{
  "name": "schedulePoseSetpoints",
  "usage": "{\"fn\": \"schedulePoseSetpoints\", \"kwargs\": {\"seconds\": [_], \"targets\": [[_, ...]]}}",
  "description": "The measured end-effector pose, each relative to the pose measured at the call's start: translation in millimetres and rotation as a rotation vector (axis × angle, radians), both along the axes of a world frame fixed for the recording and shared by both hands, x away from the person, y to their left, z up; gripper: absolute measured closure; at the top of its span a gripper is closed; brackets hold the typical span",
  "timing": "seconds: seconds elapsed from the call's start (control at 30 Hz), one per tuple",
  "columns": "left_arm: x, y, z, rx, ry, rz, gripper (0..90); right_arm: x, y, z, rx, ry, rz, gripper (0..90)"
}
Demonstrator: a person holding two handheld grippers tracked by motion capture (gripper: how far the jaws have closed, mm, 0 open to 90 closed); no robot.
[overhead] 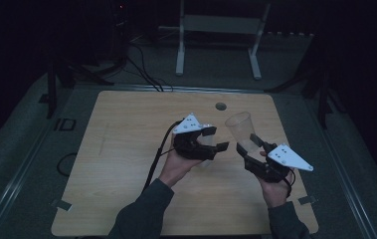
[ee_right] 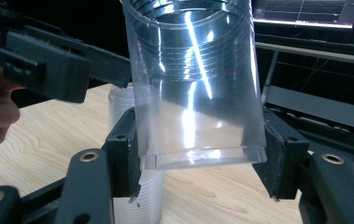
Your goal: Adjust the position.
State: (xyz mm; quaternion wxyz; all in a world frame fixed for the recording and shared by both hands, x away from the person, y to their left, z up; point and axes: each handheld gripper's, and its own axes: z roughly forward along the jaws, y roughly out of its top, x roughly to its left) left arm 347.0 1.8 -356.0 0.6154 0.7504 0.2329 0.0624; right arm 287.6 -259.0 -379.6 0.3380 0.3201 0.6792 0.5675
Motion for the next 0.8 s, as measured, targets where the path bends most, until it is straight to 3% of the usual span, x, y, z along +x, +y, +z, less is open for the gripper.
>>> {"fn": "schedulePoseSetpoints", "kwargs": {"seconds": [0.33, 0.8], "targets": [[4.7, -3.8, 2.2, -0.073, 0.056, -0.007, 27.2, -1.1, 0.1, -4.7, 0.025, -0.007, -0.018, 41.4], [5.7, -16.6, 6.4, -0.102, 0.077, -0.027, 23.3, -2.9, 4.8, -8.4, 0.043, -0.012, -0.014, 41.5]]}}
